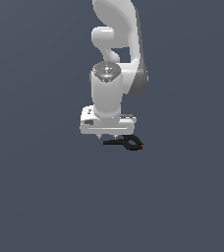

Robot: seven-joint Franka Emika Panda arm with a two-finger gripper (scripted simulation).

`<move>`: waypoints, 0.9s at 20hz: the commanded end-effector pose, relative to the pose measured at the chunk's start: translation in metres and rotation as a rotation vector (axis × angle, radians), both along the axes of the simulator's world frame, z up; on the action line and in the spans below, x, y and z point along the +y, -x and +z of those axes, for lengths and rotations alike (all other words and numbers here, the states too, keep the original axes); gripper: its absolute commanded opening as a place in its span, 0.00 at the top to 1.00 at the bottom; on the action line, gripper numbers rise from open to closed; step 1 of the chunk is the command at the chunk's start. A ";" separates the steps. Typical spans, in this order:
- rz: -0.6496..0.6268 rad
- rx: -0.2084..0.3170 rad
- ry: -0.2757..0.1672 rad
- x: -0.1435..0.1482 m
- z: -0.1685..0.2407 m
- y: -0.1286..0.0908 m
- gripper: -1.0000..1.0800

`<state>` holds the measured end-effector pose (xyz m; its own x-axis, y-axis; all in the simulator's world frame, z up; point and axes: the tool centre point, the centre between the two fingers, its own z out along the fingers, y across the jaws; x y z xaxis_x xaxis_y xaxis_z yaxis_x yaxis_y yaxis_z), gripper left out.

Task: Pick up the object and move it to a goal position.

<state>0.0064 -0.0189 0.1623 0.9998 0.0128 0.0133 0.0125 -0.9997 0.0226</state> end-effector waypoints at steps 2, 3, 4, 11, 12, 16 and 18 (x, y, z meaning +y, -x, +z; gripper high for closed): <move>0.008 -0.002 -0.007 0.001 -0.003 0.002 0.38; 0.012 -0.003 -0.011 0.002 -0.005 0.002 0.38; 0.016 -0.004 -0.016 0.003 -0.007 0.004 0.38; 0.069 -0.024 -0.064 0.012 -0.028 0.017 0.38; 0.079 -0.028 -0.074 0.014 -0.032 0.019 0.38; 0.124 -0.052 -0.113 0.022 -0.050 0.033 0.38; 0.149 -0.067 -0.133 0.026 -0.059 0.042 0.38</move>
